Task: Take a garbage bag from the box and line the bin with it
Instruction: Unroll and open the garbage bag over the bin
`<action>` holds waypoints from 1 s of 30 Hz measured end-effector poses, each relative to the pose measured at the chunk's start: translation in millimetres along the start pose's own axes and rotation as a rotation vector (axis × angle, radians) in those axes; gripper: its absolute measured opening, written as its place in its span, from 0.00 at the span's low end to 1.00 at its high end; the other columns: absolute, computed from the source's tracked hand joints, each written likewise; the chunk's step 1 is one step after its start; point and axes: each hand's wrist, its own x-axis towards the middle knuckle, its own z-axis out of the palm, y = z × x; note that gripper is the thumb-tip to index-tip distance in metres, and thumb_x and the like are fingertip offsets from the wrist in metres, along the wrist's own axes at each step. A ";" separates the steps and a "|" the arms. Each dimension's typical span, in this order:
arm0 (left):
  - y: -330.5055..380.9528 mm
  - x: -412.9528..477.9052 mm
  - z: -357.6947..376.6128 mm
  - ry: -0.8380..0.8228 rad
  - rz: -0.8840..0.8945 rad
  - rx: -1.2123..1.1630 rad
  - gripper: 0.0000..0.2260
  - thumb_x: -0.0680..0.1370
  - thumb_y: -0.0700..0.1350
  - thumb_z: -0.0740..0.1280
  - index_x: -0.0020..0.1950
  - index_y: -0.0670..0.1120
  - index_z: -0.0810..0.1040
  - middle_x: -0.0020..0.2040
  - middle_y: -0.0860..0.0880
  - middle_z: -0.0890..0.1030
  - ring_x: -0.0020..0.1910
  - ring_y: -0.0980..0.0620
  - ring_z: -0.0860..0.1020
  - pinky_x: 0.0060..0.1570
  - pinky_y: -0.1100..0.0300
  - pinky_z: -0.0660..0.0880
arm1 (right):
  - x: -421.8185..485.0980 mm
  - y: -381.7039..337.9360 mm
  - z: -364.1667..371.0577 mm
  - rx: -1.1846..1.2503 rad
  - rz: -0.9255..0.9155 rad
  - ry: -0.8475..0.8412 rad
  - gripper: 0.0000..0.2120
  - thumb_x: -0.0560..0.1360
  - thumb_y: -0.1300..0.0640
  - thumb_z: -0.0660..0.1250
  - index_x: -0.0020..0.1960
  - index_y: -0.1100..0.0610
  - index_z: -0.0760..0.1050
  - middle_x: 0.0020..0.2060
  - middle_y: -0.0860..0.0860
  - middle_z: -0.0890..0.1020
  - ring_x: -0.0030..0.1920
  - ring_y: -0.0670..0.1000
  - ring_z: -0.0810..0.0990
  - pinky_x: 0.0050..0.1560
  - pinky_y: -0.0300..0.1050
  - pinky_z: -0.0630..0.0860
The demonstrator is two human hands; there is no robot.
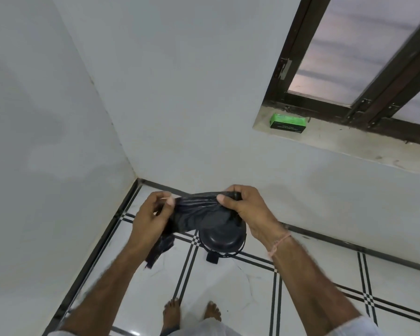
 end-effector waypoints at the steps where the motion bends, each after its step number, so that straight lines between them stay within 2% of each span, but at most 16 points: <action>1: 5.8 -0.8 1.2 -0.062 0.019 0.046 0.18 0.81 0.62 0.63 0.65 0.55 0.76 0.60 0.58 0.81 0.63 0.61 0.77 0.52 0.70 0.72 | -0.4 -7.2 3.1 -0.034 -0.028 -0.047 0.03 0.75 0.62 0.76 0.45 0.61 0.83 0.35 0.51 0.85 0.38 0.49 0.83 0.42 0.40 0.81; 3: 21.4 0.3 8.8 -0.236 0.052 0.004 0.24 0.78 0.68 0.60 0.69 0.57 0.74 0.64 0.59 0.79 0.66 0.65 0.74 0.56 0.70 0.69 | 0.8 -20.6 12.3 -0.082 -0.052 -0.148 0.05 0.75 0.61 0.77 0.48 0.61 0.83 0.37 0.52 0.85 0.40 0.49 0.84 0.46 0.42 0.82; 5: 34.4 4.6 18.8 -0.373 0.062 -0.124 0.18 0.82 0.61 0.62 0.63 0.50 0.79 0.58 0.52 0.84 0.60 0.59 0.80 0.57 0.66 0.74 | 3.0 -29.8 20.8 -0.073 -0.061 -0.194 0.08 0.75 0.60 0.77 0.51 0.62 0.82 0.41 0.54 0.85 0.43 0.50 0.84 0.50 0.44 0.82; 6: 37.8 7.8 22.4 -0.374 0.074 -0.171 0.15 0.82 0.56 0.64 0.57 0.45 0.81 0.51 0.46 0.85 0.53 0.55 0.82 0.54 0.61 0.77 | 4.0 -31.3 22.5 -0.044 -0.062 -0.185 0.09 0.75 0.61 0.77 0.53 0.62 0.82 0.42 0.54 0.85 0.45 0.51 0.85 0.51 0.44 0.82; 8: 38.5 12.0 26.7 -0.281 0.088 -0.262 0.13 0.82 0.49 0.68 0.47 0.39 0.80 0.40 0.43 0.82 0.41 0.50 0.80 0.44 0.57 0.77 | 1.4 -31.8 22.0 0.049 -0.012 -0.132 0.12 0.75 0.61 0.77 0.57 0.62 0.82 0.45 0.55 0.87 0.46 0.52 0.86 0.51 0.46 0.83; 9: 37.2 12.7 27.0 -0.229 0.086 -0.308 0.11 0.81 0.47 0.68 0.45 0.39 0.79 0.38 0.44 0.82 0.39 0.50 0.80 0.41 0.58 0.77 | -3.0 -30.4 22.0 0.095 0.038 -0.117 0.14 0.75 0.61 0.77 0.59 0.62 0.81 0.46 0.56 0.88 0.47 0.53 0.87 0.51 0.47 0.83; 11: 34.4 11.0 25.2 -0.164 0.084 -0.366 0.09 0.81 0.45 0.68 0.45 0.40 0.79 0.39 0.44 0.83 0.39 0.50 0.81 0.41 0.57 0.79 | -12.4 -21.7 24.0 0.137 0.124 -0.096 0.12 0.76 0.60 0.76 0.57 0.61 0.81 0.45 0.55 0.88 0.44 0.51 0.88 0.47 0.45 0.84; 14: 28.0 6.7 22.2 -0.141 0.021 -0.413 0.08 0.82 0.44 0.67 0.48 0.42 0.81 0.43 0.44 0.85 0.43 0.49 0.83 0.43 0.59 0.81 | -23.5 -7.8 29.5 0.188 0.149 -0.035 0.05 0.77 0.58 0.74 0.51 0.59 0.82 0.39 0.53 0.86 0.37 0.49 0.84 0.39 0.40 0.80; 18: 27.3 3.2 19.3 -0.204 -0.059 -0.459 0.12 0.82 0.47 0.67 0.54 0.39 0.83 0.50 0.38 0.86 0.49 0.43 0.85 0.47 0.55 0.82 | -28.6 -0.8 38.6 0.149 0.121 0.017 0.11 0.79 0.57 0.73 0.52 0.66 0.83 0.38 0.55 0.85 0.36 0.50 0.81 0.33 0.39 0.74; 20: 31.7 3.6 19.1 -0.203 -0.077 -0.444 0.15 0.81 0.50 0.68 0.53 0.38 0.84 0.48 0.38 0.86 0.45 0.45 0.86 0.42 0.58 0.81 | -31.3 -2.1 42.8 0.089 0.102 0.001 0.13 0.78 0.56 0.74 0.51 0.67 0.83 0.39 0.56 0.85 0.36 0.49 0.80 0.31 0.38 0.72; 24: 34.0 6.4 17.3 -0.108 -0.130 -0.480 0.21 0.80 0.53 0.68 0.49 0.33 0.82 0.42 0.37 0.85 0.38 0.46 0.83 0.37 0.58 0.81 | -36.7 -5.1 43.7 0.181 0.143 -0.087 0.04 0.78 0.59 0.73 0.50 0.61 0.84 0.39 0.53 0.85 0.36 0.47 0.81 0.36 0.37 0.77; 26: 30.5 8.4 14.5 -0.106 -0.170 -0.510 0.21 0.80 0.53 0.68 0.50 0.33 0.82 0.43 0.36 0.85 0.38 0.44 0.83 0.39 0.56 0.82 | -39.3 -3.8 45.8 0.206 0.181 -0.114 0.04 0.77 0.59 0.74 0.50 0.59 0.84 0.39 0.53 0.85 0.36 0.48 0.80 0.36 0.38 0.77; 28: 25.5 7.3 15.7 -0.096 -0.179 -0.469 0.19 0.80 0.53 0.69 0.49 0.36 0.83 0.46 0.35 0.86 0.42 0.42 0.84 0.45 0.51 0.83 | -41.8 -2.8 49.6 0.202 0.194 -0.097 0.02 0.76 0.57 0.75 0.46 0.56 0.85 0.40 0.52 0.85 0.37 0.48 0.79 0.36 0.38 0.76; 30: 17.8 5.4 19.4 0.036 -0.073 -0.223 0.14 0.79 0.54 0.71 0.51 0.43 0.82 0.47 0.43 0.85 0.48 0.47 0.83 0.53 0.48 0.81 | -42.4 -4.2 53.8 0.204 0.179 -0.052 0.04 0.75 0.55 0.76 0.42 0.54 0.85 0.39 0.52 0.84 0.36 0.47 0.78 0.36 0.38 0.75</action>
